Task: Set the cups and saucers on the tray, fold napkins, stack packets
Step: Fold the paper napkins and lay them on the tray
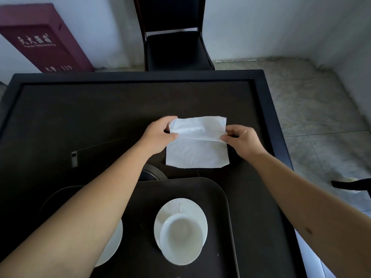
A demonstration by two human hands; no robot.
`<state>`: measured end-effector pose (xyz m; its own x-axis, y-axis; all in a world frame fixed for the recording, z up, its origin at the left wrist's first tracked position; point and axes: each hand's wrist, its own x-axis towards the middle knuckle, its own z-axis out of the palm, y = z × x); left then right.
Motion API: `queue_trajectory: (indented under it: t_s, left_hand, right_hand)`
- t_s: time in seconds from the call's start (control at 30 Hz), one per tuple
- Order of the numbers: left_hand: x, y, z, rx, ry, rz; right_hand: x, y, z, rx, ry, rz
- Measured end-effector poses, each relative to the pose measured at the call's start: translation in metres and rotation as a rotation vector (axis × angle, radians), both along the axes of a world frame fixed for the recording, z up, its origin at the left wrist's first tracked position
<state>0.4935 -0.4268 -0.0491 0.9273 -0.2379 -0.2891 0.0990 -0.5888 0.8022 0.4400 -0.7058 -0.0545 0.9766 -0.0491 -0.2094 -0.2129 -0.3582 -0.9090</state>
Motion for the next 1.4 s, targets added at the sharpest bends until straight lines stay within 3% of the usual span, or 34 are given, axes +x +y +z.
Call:
queue_trajectory:
  t_s: [0.23, 0.53, 0.67, 0.73, 0.83, 0.9, 1.03, 1.1, 1.2, 1.4]
  left_hand:
    - [-0.029, 0.000, 0.007, -0.027, -0.030, 0.043]
    - [-0.055, 0.021, 0.006, 0.058, 0.001, -0.083]
    - [-0.057, 0.028, 0.007, 0.063, 0.016, -0.190]
    - [-0.058, 0.027, 0.010, 0.009, 0.066, -0.151]
    - [-0.054, 0.023, 0.008, -0.055, 0.118, -0.059]
    - [-0.049, 0.014, 0.003, 0.087, 0.045, -0.025]
    - [-0.037, -0.014, 0.000, 0.404, -0.051, 0.030]
    - [-0.033, -0.022, 0.001, 0.473, -0.028, 0.064]
    - [-0.033, -0.025, 0.000, 0.449, -0.022, 0.097]
    - [-0.042, -0.003, 0.010, 0.157, 0.067, 0.033]
  right_hand:
    - [-0.016, -0.003, 0.006, 0.189, 0.029, 0.014]
    - [-0.026, -0.008, 0.009, 0.155, 0.161, 0.169]
    - [-0.026, -0.007, 0.009, 0.185, 0.191, 0.051]
    - [-0.027, -0.002, 0.006, 0.109, 0.176, -0.015]
    - [-0.027, 0.007, -0.001, -0.266, 0.072, 0.040]
    - [-0.026, 0.012, -0.004, -0.427, 0.034, 0.090]
    - [-0.022, 0.016, -0.006, -0.484, 0.033, 0.048]
    - [-0.020, 0.016, -0.007, -0.480, 0.056, 0.057]
    - [-0.017, 0.016, -0.004, -0.434, 0.099, 0.054]
    - [-0.022, 0.019, 0.005, -0.343, 0.177, 0.044]
